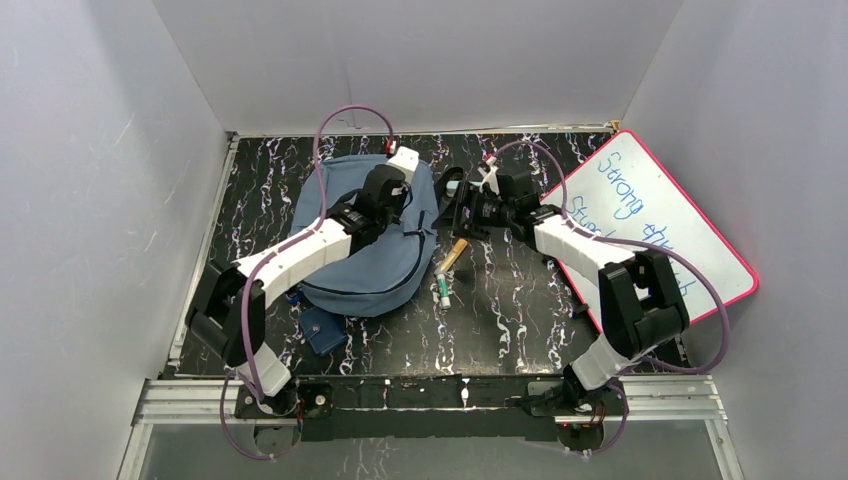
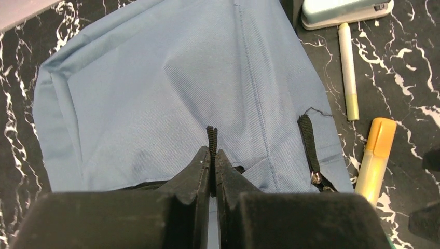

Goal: Pack the student bag
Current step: Unzip the student bag at the center of the board.

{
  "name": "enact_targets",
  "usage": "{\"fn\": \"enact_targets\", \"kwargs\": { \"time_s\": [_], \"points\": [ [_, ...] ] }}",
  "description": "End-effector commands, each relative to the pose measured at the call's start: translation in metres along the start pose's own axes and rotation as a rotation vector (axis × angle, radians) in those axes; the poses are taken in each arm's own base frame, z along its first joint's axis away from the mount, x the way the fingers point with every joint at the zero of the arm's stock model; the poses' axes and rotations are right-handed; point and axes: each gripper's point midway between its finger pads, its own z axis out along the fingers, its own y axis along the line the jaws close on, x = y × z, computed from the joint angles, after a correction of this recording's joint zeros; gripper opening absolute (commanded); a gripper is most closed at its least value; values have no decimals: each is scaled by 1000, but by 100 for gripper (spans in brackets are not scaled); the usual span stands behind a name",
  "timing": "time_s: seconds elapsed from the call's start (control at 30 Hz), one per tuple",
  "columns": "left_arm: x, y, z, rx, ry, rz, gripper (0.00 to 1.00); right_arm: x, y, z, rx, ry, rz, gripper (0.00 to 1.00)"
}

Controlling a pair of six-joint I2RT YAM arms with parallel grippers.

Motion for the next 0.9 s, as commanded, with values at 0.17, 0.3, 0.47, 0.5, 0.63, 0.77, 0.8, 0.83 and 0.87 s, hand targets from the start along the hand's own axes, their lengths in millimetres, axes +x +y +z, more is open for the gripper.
{"fn": "enact_targets", "kwargs": {
  "time_s": [0.17, 0.3, 0.47, 0.5, 0.63, 0.77, 0.8, 0.83, 0.87],
  "points": [
    [-22, 39, -22, -79, -143, -286, 0, -60, 27, 27, -62, -88, -63, 86],
    [-21, 39, -21, -59, -140, -303, 0, -66, 21, 52, -56, -59, -44, 87],
    [-20, 35, -19, -32, -139, -310, 0, -66, 28, 75, -68, -30, -34, 86],
    [-20, 34, -18, -29, -138, -310, 0, -65, 31, 79, -71, -28, -35, 86],
    [-19, 31, -18, -10, -135, -311, 0, -64, 40, 89, -78, -24, -27, 87],
    [-17, 27, -18, 11, -130, -308, 0, -63, 46, 93, -79, -31, -20, 87],
    [-16, 25, -17, 19, -129, -307, 0, -63, 47, 94, -78, -32, -20, 87],
    [-17, 24, -17, 28, -128, -306, 0, -63, 48, 95, -75, -35, -21, 87],
    [-17, 21, -17, 40, -128, -304, 0, -63, 49, 96, -69, -36, -22, 87]
  ]
}}
